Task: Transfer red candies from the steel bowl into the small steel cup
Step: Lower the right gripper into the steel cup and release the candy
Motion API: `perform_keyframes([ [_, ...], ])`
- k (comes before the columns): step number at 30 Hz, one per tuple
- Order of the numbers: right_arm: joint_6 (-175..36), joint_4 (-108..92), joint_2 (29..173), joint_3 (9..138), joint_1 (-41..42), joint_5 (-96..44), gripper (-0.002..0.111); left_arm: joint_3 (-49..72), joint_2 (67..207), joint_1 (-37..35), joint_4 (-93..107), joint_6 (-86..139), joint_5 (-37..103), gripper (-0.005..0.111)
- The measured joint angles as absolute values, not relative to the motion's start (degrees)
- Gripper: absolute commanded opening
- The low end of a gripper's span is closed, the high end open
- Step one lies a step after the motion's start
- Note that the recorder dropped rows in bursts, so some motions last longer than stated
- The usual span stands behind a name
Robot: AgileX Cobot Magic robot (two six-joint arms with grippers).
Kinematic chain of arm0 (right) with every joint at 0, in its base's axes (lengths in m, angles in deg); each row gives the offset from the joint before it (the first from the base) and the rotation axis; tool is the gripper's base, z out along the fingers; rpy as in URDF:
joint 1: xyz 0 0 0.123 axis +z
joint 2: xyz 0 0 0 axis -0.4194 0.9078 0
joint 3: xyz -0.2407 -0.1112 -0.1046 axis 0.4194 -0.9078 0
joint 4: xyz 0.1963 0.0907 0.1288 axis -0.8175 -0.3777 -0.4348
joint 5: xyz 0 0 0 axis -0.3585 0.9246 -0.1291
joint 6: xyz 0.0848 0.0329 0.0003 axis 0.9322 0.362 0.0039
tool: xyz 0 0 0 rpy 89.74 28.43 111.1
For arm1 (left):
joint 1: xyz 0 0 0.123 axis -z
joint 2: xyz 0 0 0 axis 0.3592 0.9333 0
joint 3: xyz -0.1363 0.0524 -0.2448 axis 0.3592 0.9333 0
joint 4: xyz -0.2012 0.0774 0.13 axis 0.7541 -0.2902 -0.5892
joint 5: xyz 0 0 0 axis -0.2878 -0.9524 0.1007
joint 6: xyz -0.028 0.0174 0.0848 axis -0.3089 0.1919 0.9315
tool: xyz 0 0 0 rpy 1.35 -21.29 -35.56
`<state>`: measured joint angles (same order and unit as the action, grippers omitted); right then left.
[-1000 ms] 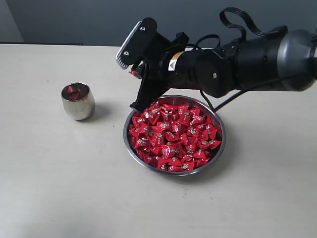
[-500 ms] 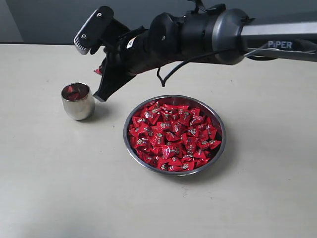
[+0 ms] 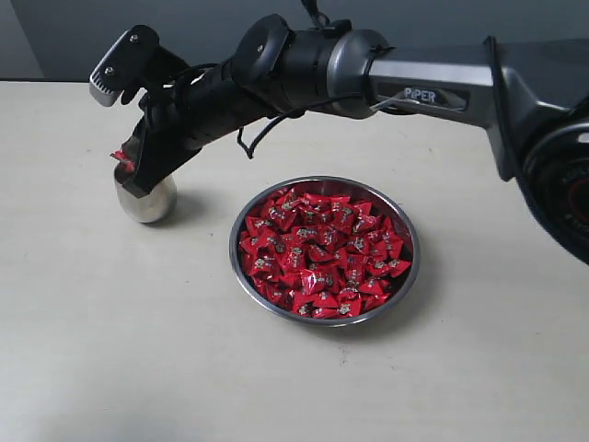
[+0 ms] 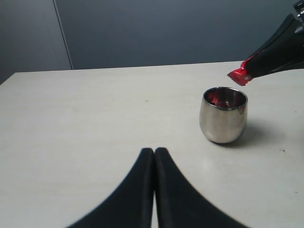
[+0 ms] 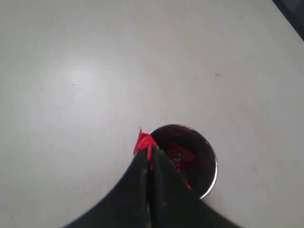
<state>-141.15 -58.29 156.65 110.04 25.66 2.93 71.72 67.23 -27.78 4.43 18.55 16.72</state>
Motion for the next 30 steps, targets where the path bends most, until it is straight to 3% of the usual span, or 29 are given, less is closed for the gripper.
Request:
perform_keyframes([
  [30, -141.2, -61.4, 165.1, 116.9, 24.1, 3.7, -0.001, 71.7, 67.2, -27.8, 4.4, 18.6, 16.7, 0.000],
])
